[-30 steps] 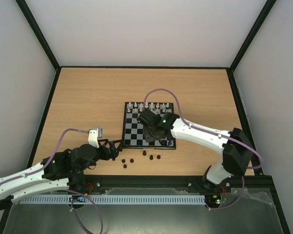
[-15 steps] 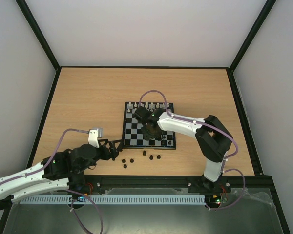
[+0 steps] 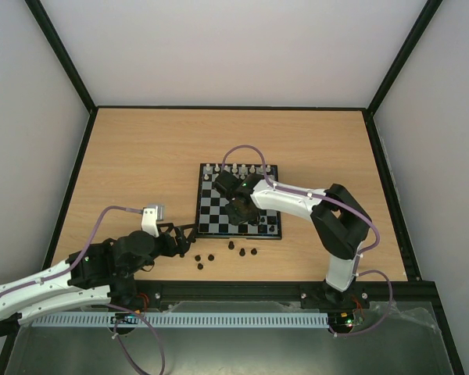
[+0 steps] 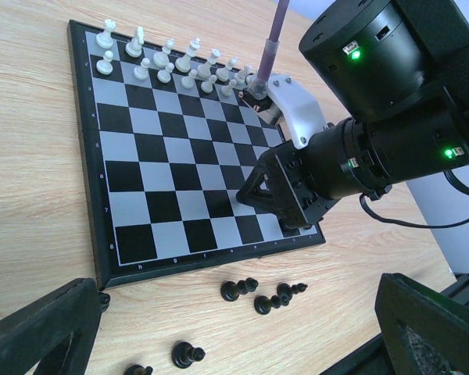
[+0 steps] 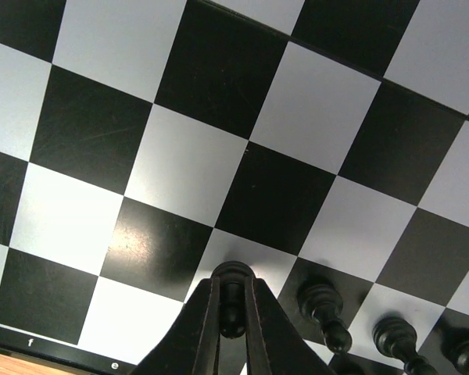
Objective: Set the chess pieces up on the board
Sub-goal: Place the chess piece on the chessboard.
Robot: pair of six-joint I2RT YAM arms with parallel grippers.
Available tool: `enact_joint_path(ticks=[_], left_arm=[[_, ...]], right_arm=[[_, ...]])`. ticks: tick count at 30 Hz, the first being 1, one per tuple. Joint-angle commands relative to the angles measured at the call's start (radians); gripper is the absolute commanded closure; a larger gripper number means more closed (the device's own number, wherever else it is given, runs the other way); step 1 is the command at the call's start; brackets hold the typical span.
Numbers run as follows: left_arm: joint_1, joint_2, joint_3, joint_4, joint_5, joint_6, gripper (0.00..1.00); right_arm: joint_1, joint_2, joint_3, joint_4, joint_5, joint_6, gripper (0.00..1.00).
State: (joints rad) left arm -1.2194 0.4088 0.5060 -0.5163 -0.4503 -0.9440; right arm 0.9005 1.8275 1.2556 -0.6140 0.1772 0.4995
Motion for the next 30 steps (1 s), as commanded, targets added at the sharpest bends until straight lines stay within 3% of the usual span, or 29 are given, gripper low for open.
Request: enact_joint_path(ticks=[1, 11, 22, 28, 30], left_arm=[[-0.009, 0.007, 0.015, -0.016, -0.013, 0.001, 0.01], [-0.009, 0.007, 0.015, -0.016, -0.014, 0.001, 0.01], [-0.009, 0.007, 0.015, -0.016, -0.014, 0.001, 0.01], [-0.009, 0.008, 0.018, -0.019, -0.019, -0.001, 0.01], [-0.009, 0.007, 0.020, -0.020, -0.021, -0.005, 0.01]], right_arm=[[-0.005, 0.022, 0.002, -0.016, 0.005, -0.009, 0.91], [-0.019, 0.032, -0.004, -0.011, 0.011, -0.011, 0.91], [-0.021, 0.004, -0.013, -0.016, -0.001, -0.011, 0.83], [-0.019, -0.080, -0.018, -0.025, -0.013, -0.006, 0.83], [-0.018, -0.128, -0.024, -0.025, -0.030, -0.005, 0.78]])
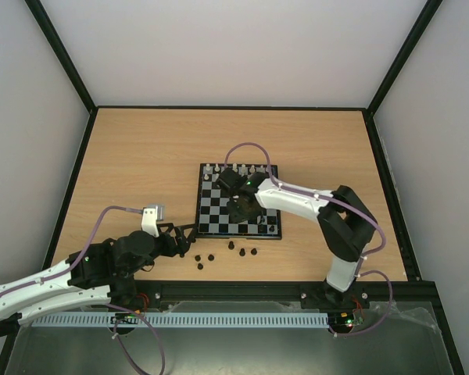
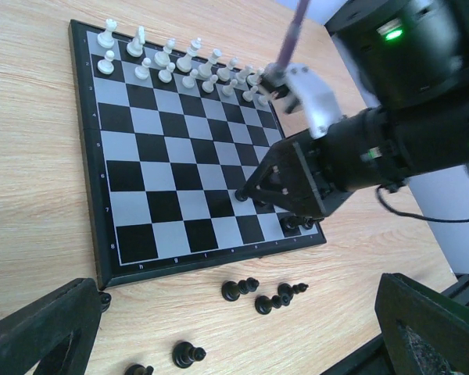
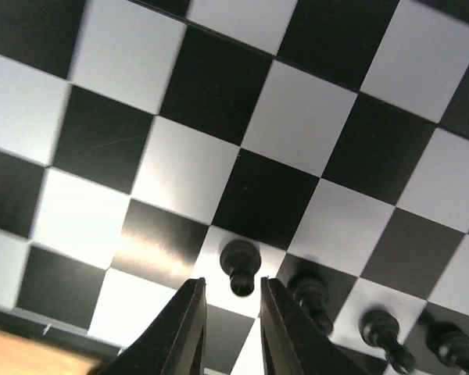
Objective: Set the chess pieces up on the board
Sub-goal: Place the chess piece on the chessboard, then pick up the chess piece at the center of the board.
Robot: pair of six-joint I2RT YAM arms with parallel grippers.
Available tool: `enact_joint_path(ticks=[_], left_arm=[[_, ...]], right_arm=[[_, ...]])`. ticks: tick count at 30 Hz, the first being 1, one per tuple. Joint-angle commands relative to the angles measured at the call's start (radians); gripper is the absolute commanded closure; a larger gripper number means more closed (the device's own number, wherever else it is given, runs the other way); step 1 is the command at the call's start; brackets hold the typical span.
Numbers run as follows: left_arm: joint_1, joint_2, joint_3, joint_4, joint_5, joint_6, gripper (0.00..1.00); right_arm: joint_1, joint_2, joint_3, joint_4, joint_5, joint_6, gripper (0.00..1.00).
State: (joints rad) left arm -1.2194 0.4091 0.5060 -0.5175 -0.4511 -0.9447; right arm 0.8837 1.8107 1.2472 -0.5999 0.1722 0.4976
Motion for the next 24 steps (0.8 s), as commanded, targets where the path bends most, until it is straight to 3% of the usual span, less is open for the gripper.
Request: enact_joint_path(ticks=[1, 11, 24], left_arm=[[-0.009, 0.007, 0.021, -0.019, -0.020, -0.005, 0.01], [-0.009, 0.002, 0.078, -0.025, -0.016, 0.020, 0.01], [-0.009, -0.069, 0.195, -0.100, -0.021, 0.051, 0.01]], right_arm=[[0.003, -0.136, -0.020, -0.041, -0.033, -0.002, 0.77], [0.139, -0.300, -0.102, 0.000, -0.120, 0.065, 0.73], [0.356, -0.121, -0.015, 0.035, -0.122, 0.127, 0.74]])
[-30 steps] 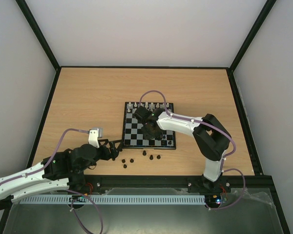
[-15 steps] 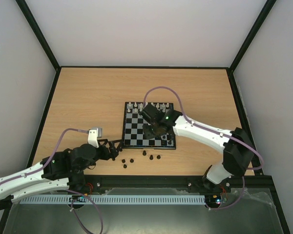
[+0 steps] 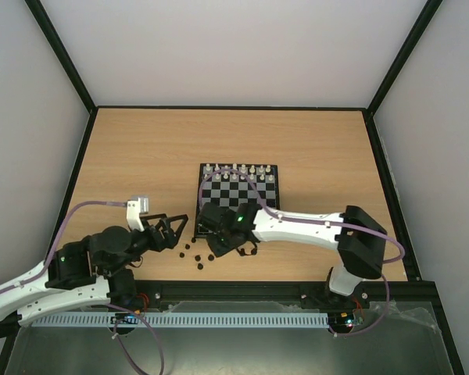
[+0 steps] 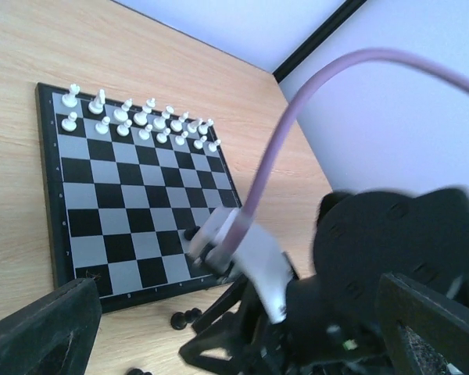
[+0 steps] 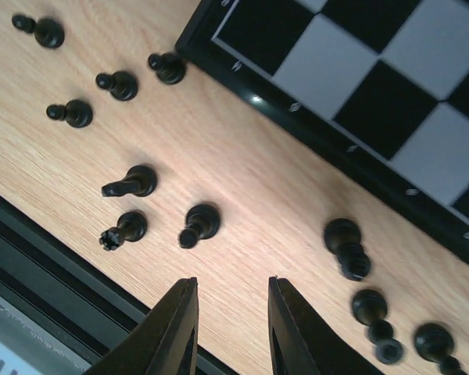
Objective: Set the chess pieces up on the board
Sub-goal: Pick up the chess piece at the center of the board.
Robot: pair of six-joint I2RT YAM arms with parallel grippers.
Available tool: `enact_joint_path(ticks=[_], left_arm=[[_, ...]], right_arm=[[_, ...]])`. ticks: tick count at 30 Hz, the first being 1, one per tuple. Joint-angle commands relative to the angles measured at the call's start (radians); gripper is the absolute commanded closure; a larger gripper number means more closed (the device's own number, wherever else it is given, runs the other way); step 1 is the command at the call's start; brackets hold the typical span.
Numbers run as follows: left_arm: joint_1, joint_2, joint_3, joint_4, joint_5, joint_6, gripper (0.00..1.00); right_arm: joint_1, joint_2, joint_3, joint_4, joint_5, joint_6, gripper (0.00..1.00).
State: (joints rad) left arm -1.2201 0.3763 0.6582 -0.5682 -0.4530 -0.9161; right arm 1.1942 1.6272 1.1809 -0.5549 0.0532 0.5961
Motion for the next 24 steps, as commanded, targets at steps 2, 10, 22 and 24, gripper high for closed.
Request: enact_joint_path(ticks=[2, 10, 22, 24], left_arm=[[-0.009, -0.053, 0.064, -0.072, -0.032, 0.023, 0.01], [-0.009, -0.104, 0.118, -0.141, -0.075, 0.020, 0.01], [-0.009, -0.142, 0.124, -0.145, -0.071, 0.032, 0.01], [-0.009, -0.144, 0.126, -0.145, -0.071, 0.034, 0.01]], right_arm=[[0.062, 0.094, 0.069, -0.013, 0.001, 0.034, 0.75], [0.152, 0.195, 0.161, -0.031, 0.015, 0.062, 0.74], [0.191, 0.320, 0.249, -0.110, 0.073, 0.094, 0.69], [0.191, 0.332, 0.256, -0.114, 0.080, 0.096, 0.69]])
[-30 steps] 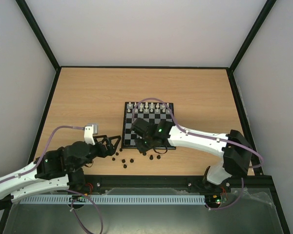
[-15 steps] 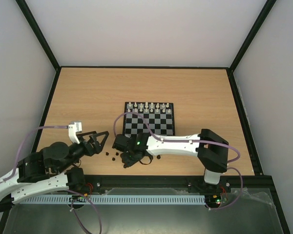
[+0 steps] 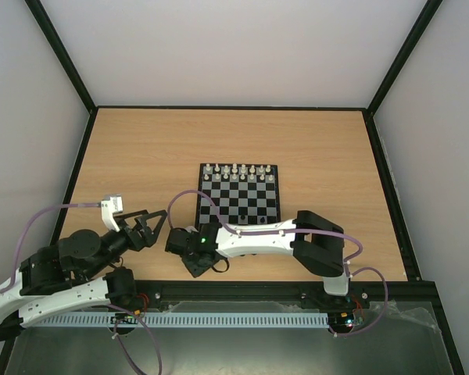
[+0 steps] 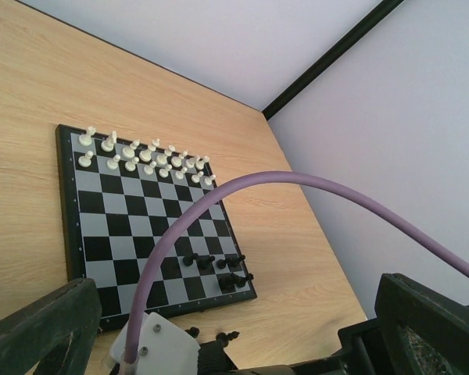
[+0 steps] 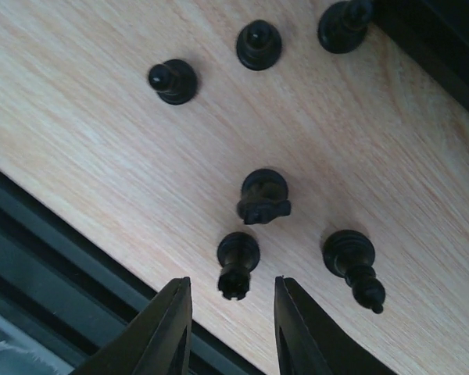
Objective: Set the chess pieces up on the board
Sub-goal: Pick up the chess piece at the center of the board.
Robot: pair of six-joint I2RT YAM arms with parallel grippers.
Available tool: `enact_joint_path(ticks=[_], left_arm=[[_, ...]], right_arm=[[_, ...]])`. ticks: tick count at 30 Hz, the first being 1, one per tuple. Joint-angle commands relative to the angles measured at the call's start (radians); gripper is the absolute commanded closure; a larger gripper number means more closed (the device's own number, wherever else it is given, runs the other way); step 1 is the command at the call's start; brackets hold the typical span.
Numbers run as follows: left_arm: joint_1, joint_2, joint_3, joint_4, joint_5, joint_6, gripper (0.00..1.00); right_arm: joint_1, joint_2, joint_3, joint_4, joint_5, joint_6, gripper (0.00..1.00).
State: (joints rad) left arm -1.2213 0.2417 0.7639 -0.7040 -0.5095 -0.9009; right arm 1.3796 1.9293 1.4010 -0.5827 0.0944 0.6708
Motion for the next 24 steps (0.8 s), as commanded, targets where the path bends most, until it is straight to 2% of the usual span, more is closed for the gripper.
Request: enact_joint_path(ticks=[1, 18, 24], left_arm=[[-0.007, -0.010, 0.020, -0.009, -0.013, 0.019, 0.01], [-0.007, -0.018, 0.023, -0.014, -0.014, 0.017, 0.01], [-0.007, -0.016, 0.029, -0.008, -0.014, 0.019, 0.01]], right_arm=[[0.006, 0.037, 0.039, -0.088, 0.038, 0.021, 0.69], [0.006, 0.089, 0.055, -0.080, 0.024, 0.006, 0.76], [0.004, 0.094, 0.050, -0.074, 0.021, 0.005, 0.84]])
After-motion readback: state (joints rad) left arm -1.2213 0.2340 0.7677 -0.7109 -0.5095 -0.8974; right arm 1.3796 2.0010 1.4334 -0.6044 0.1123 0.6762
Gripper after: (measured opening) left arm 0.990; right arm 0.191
